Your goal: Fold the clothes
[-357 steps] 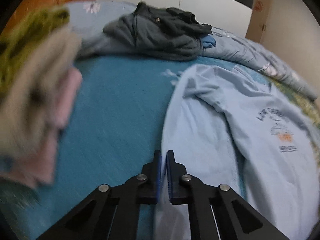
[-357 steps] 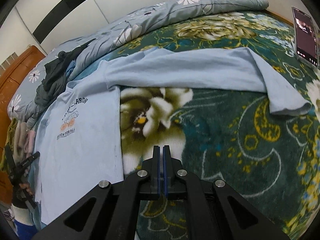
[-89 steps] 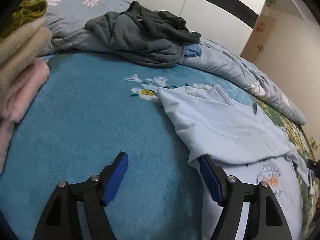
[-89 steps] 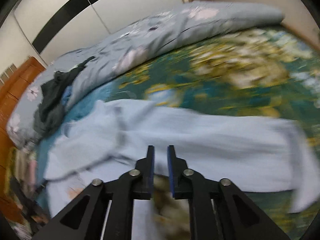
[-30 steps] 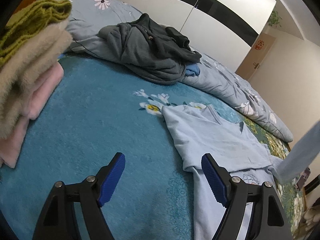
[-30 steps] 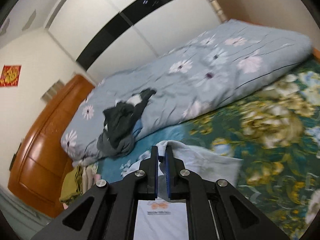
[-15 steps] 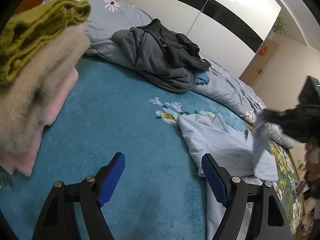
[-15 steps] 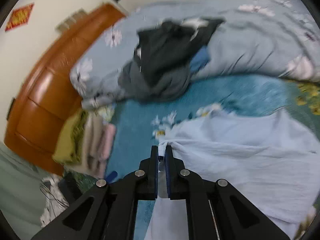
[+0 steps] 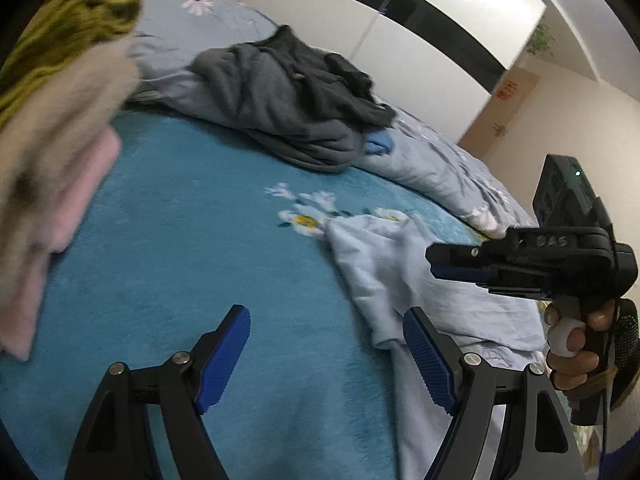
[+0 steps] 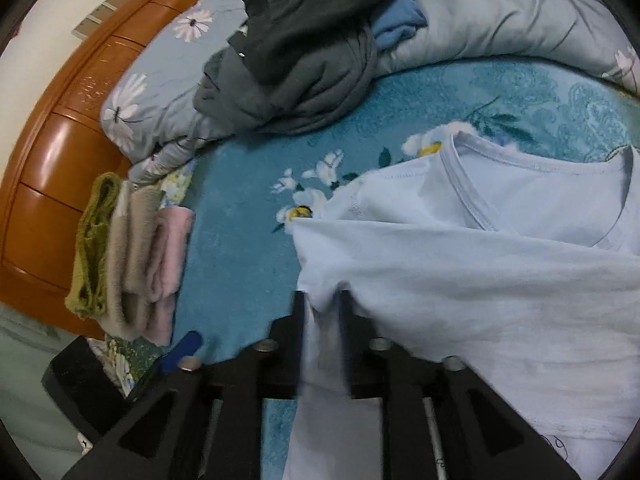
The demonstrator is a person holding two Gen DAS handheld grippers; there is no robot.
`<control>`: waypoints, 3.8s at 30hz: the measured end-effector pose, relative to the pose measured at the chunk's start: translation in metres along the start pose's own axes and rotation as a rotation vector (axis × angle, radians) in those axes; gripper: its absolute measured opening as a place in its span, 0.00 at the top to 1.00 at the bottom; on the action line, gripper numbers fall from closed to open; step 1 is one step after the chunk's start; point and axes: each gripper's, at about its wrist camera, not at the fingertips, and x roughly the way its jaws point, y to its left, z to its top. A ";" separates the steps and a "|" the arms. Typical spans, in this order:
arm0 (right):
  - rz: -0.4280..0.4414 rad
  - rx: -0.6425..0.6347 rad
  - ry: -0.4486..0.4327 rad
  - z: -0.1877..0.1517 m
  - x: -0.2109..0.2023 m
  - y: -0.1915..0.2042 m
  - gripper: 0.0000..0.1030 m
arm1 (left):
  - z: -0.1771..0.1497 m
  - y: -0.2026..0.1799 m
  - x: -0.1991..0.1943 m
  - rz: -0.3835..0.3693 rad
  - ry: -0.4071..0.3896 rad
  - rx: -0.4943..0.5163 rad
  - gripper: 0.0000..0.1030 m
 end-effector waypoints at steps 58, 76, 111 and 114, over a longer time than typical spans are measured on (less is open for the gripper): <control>-0.446 0.190 -0.333 -0.154 -0.168 -0.177 0.66 | 0.002 -0.029 0.051 -0.027 0.050 0.028 0.82; -0.586 0.092 -0.463 -0.128 -0.172 -0.181 0.65 | 0.022 -0.056 0.109 -0.057 0.130 0.103 0.65; -0.152 0.359 -0.446 -0.163 -0.165 -0.221 0.96 | 0.020 -0.056 0.107 -0.051 0.125 0.098 0.64; -0.160 0.352 -0.442 -0.161 -0.169 -0.219 0.96 | 0.021 -0.055 0.103 -0.055 0.120 0.095 0.64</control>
